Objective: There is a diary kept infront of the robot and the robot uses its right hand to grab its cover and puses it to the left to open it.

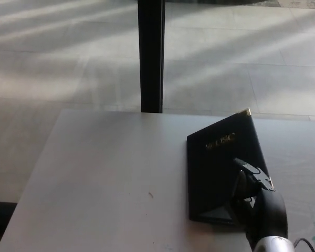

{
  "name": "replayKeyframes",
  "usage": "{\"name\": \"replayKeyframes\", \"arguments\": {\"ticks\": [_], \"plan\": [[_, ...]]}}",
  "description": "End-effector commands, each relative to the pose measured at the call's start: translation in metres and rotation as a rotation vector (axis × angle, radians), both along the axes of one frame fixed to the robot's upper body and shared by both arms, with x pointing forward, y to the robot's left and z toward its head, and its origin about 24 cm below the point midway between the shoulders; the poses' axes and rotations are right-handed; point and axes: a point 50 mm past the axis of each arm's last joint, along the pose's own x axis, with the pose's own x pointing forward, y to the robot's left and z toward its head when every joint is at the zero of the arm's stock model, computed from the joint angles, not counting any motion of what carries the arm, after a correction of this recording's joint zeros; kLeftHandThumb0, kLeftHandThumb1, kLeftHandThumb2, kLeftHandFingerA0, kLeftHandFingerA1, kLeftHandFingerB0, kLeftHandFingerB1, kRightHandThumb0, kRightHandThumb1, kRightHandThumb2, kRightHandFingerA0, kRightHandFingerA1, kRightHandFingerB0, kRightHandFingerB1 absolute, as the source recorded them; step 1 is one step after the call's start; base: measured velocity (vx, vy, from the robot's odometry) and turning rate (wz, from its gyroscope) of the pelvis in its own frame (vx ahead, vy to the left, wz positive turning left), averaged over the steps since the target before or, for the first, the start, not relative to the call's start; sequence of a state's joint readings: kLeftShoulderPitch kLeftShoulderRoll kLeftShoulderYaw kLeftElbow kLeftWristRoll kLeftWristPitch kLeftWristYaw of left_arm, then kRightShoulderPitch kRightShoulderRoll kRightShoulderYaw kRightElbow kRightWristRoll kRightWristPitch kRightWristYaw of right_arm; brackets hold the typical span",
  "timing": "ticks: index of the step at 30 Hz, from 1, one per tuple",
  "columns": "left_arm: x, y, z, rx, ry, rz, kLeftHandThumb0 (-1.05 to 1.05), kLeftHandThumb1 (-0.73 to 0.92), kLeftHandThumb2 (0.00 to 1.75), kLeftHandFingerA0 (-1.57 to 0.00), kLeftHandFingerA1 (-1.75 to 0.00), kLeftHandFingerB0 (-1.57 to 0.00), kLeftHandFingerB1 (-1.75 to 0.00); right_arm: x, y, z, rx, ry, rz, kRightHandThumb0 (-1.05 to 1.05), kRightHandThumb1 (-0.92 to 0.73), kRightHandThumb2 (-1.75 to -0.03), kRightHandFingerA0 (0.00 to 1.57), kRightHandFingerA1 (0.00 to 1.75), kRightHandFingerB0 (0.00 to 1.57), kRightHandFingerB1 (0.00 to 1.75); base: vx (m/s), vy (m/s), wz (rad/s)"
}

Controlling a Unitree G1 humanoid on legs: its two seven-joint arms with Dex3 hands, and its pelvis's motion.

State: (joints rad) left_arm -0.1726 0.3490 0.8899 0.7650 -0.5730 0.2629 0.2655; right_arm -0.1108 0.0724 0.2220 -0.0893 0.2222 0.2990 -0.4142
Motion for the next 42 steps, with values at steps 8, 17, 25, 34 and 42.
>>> {"name": "replayKeyframes", "arguments": {"ticks": [8,17,25,34,42], "plan": [[0.012,0.010,0.019,0.052,0.003,-0.038,-0.69,0.92,0.96,-0.24,-0.84,-0.19,-0.66,-0.008,0.027,0.039,-1.477,-0.546,0.508,-0.62,-0.51,-0.92,0.33,0.63,0.29,0.55,0.00,0.000,0.00],[0.027,0.008,0.024,0.089,0.046,-0.092,-0.70,0.92,0.97,-0.29,-0.84,-0.20,-0.66,-0.034,0.066,0.010,-1.791,-0.698,0.660,-0.66,-0.67,-0.60,0.48,0.61,0.59,0.51,0.00,0.000,0.00],[0.032,0.002,0.022,0.069,0.034,-0.100,-0.69,0.92,0.95,-0.28,-0.83,-0.20,-0.64,-0.041,0.108,0.020,-1.844,-0.850,0.709,-0.69,-0.70,-0.61,0.58,0.61,0.62,0.51,0.00,0.000,0.00],[0.029,0.000,0.019,0.063,0.046,-0.090,-0.71,0.92,0.95,-0.28,-0.87,-0.21,-0.67,-0.031,0.133,0.059,-1.823,-1.004,0.640,-0.67,-0.74,-0.61,0.63,0.62,0.66,0.55,0.00,0.000,0.00],[0.028,0.000,0.015,0.064,0.051,-0.098,-0.69,0.92,0.96,-0.28,-0.82,-0.20,-0.64,-0.017,0.140,0.088,-1.868,-1.085,0.588,-0.68,-0.78,-0.62,0.63,0.63,0.68,0.56,0.00,0.000,0.00]]}}
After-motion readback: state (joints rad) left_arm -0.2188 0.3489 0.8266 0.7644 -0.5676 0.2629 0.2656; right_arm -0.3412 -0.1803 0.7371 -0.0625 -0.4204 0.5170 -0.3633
